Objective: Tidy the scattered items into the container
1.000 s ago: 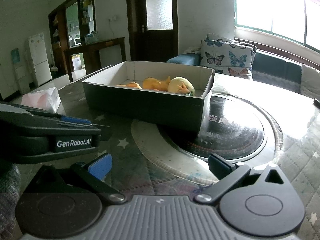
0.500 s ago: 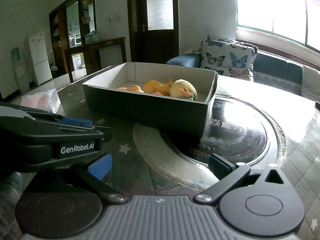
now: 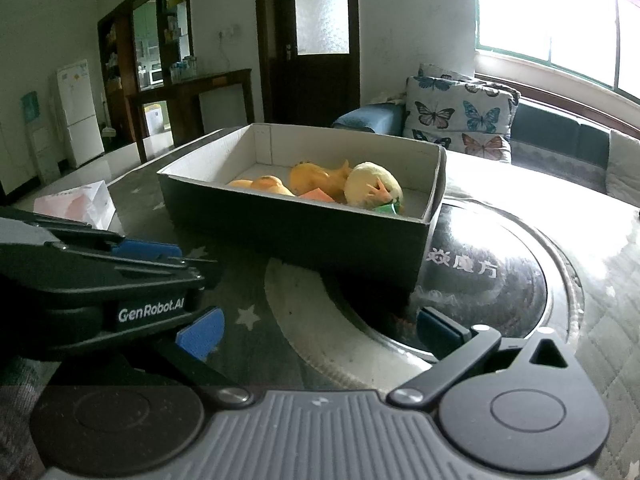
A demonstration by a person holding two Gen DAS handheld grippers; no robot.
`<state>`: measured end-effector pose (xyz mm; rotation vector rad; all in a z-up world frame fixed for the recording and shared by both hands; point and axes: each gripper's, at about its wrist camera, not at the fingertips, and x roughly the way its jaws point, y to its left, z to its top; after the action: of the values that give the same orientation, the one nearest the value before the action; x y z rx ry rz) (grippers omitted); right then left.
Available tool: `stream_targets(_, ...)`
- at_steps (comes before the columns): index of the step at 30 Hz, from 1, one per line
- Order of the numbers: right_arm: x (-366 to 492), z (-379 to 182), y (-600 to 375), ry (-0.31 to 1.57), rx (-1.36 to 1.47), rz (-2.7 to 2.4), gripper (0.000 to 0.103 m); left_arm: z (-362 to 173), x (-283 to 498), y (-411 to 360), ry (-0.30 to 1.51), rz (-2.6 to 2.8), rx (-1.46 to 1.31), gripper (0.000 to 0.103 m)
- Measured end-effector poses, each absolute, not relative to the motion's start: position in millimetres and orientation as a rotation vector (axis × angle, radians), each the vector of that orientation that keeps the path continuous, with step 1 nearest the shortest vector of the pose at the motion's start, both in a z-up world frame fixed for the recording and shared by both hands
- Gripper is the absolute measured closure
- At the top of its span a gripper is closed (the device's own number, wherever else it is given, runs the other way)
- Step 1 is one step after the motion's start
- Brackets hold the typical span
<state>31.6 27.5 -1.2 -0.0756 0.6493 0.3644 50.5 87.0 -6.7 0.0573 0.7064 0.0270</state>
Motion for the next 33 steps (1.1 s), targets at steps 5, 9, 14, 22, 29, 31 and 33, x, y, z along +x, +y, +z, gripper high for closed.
stream_targets(5, 41.8, -1.1, 30.5, 0.655, -0.077, 0.363, 0.000, -6.7, 60.1, 91.6, 0.708, 0.036, 0.061, 0.072)
stream_targets(9, 51.6, -2.2, 31.7, 0.666, -0.072, 0.354, 0.000, -7.5, 68.1, 95.2, 0.712, 0.042, 0.069, 0.072)
stream_targets(14, 62.6, -4.8, 33.5, 0.682, -0.065, 0.344, 0.000, -7.5, 77.5, 98.6, 0.718, 0.044, 0.080, 0.072)
stream_targets(22, 78.4, -7.3, 39.2, 0.702, -0.069, 0.345, 0.000, -8.7, 91.1, 102.4, 0.728, 0.042, 0.095, 0.072)
stream_targets(29, 87.8, -10.2, 41.4, 0.718, -0.073, 0.344, 0.000, -11.5, 100.0, 104.5, 0.741, 0.034, 0.102, 0.072)
stream_targets(31, 89.7, -10.9, 42.0, 0.721, -0.075, 0.344, 0.000, -12.4, 101.8, 105.4, 0.745, 0.033, 0.100, 0.072)
stream_targets(33, 91.5, -11.4, 42.5, 0.724, -0.075, 0.343, 0.000, -13.3, 103.8, 106.4, 0.749, 0.031, 0.095, 0.072)
